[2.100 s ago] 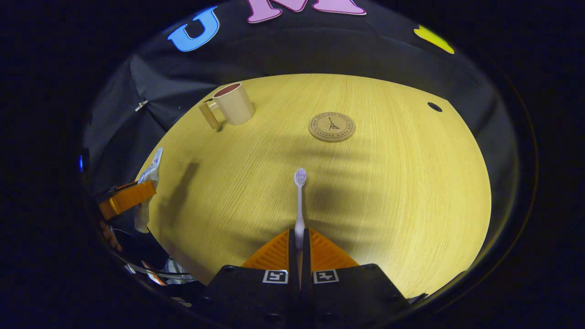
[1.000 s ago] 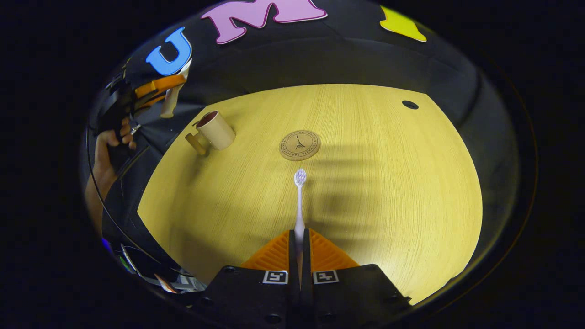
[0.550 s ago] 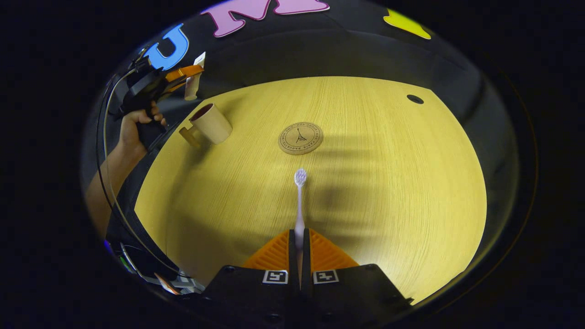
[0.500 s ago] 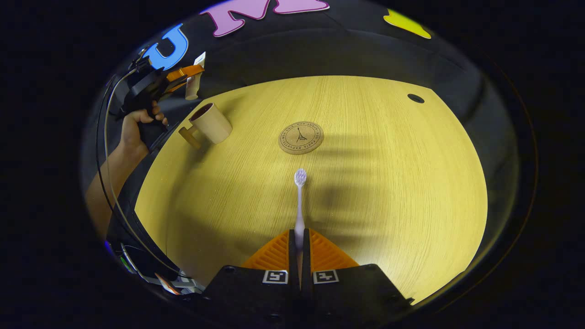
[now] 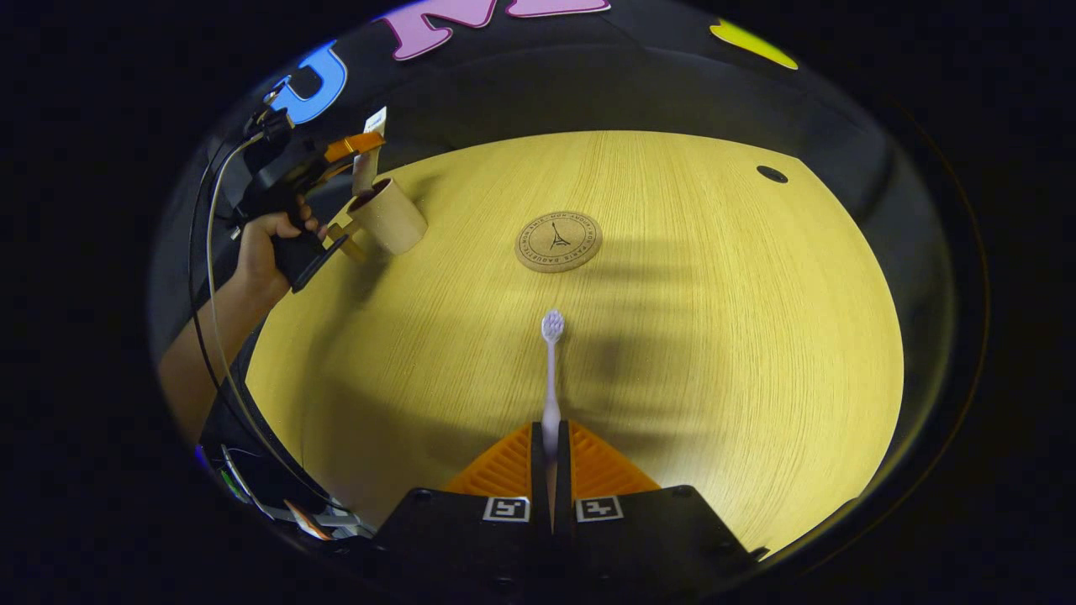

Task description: Put the toothbrush and toothpaste on the desktop into the cup, then pick up the cup and place it on the coaster on the desktop.

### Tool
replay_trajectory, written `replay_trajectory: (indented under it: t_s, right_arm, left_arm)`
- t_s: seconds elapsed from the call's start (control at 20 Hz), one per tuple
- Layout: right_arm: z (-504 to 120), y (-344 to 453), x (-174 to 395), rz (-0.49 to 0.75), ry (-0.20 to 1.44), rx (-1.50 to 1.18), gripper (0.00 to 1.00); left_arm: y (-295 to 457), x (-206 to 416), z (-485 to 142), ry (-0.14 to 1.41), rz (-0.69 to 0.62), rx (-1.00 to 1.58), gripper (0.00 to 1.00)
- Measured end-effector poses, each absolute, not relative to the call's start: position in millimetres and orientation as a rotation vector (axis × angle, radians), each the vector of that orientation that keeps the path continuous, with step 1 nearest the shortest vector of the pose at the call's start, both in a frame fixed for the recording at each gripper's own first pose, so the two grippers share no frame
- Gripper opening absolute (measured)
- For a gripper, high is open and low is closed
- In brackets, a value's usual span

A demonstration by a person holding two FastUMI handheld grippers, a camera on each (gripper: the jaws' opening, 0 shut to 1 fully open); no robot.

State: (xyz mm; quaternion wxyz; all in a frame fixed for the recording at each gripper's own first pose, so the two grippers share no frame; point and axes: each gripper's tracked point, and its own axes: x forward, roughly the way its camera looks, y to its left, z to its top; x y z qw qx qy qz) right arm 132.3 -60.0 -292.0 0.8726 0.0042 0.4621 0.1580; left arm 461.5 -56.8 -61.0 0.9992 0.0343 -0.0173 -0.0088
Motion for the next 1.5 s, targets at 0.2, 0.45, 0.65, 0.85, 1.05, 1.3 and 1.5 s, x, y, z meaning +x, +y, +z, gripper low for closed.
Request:
replay_trajectory:
  t_s: [0.2, 0.45, 0.65, 0.85, 1.05, 1.3, 1.5]
  right_arm:
    - [-294.6, -59.7, 133.6, 0.334, 0.957, 0.002, 0.05]
    - [-287.0, -52.2, 142.4, 0.345, 0.921, 0.013, 0.05]
    - [-263.5, -32.0, 166.3, 0.363, 0.850, 0.049, 0.05]
    - [-225.8, 4.4, 200.4, 0.418, 0.751, 0.081, 0.05]
    - [-185.2, 48.0, 233.6, 0.490, 0.638, 0.064, 0.05]
    - [-153.0, 107.4, 263.6, 0.563, 0.537, 0.057, 0.05]
    - [-130.8, 146.9, 281.0, 0.618, 0.463, 0.033, 0.05]
  left_arm:
    - [-45.9, 455.3, -82.5, 0.005, 0.013, 0.085, 0.27]
    - [-41.6, 426.0, -88.6, 0.043, 0.021, 0.090, 0.63]
    - [-39.0, 370.7, -84.6, 0.044, 0.028, 0.064, 0.98]
    - [-28.6, 303.6, -104.0, 0.101, 0.049, 0.120, 0.98]
    - [-20.1, 245.8, -123.6, 0.160, 0.070, 0.120, 0.98]
    - [-6.1, 215.2, -138.5, 0.189, 0.106, 0.070, 0.98]
    - [-4.6, 214.8, -132.9, 0.157, 0.114, 0.011, 0.98]
